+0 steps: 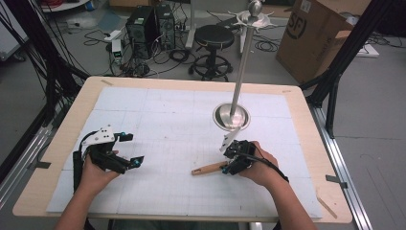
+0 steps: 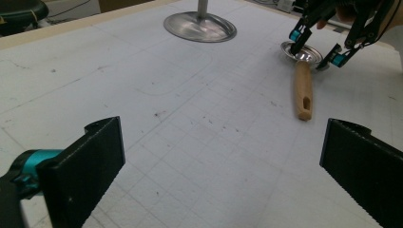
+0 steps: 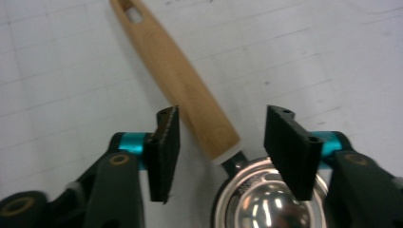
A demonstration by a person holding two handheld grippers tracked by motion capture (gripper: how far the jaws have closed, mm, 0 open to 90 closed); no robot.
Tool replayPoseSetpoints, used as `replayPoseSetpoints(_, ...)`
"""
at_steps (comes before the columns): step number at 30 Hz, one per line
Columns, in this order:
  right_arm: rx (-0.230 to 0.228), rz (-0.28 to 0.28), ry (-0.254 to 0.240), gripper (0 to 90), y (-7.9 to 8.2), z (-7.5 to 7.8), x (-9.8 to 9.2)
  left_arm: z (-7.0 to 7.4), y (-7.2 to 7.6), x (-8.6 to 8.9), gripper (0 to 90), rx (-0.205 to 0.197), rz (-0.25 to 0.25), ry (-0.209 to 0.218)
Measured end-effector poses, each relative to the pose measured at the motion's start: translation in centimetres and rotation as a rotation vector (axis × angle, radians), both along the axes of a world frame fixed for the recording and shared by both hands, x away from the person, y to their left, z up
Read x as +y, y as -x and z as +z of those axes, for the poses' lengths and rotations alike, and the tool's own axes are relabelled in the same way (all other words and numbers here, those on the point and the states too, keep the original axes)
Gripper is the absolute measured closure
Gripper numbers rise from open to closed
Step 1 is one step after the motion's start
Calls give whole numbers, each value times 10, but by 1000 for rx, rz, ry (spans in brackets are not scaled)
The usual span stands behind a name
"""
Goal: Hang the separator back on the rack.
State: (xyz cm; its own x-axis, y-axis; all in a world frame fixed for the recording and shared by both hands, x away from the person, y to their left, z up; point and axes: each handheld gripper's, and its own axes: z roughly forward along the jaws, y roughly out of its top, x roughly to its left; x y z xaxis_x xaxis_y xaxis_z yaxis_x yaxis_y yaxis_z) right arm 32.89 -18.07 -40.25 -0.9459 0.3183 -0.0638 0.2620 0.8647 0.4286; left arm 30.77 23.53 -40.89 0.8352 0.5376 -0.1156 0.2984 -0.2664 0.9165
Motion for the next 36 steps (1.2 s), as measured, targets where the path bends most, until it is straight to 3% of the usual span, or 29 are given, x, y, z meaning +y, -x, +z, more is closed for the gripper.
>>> replayPoseSetpoints(2, 22, 19, 38, 535, -1, -6, 4, 0, 0, 0, 16, 0, 0, 0)
replayPoseSetpoints(9, 57, 33, 34, 543, -7, -9, 3, 0, 0, -1, 16, 1, -4, -3)
replayPoseSetpoints(16, 57, 67, 119, 560, -10, -11, 10, 0, 0, -2, 16, 0, -7, -3)
replayPoseSetpoints(21, 64, 72, 128, 576, -12, -10, 11, 0, 0, -2, 16, 0, -9, -5)
replayPoseSetpoints(28, 83, 59, 126, 684, -11, -9, 11, 0, 0, -3, 16, -1, -12, -8)
replayPoseSetpoints(36, 99, 47, 128, 673, -9, -8, 15, -1, 0, -3, 16, 0, -13, -8)
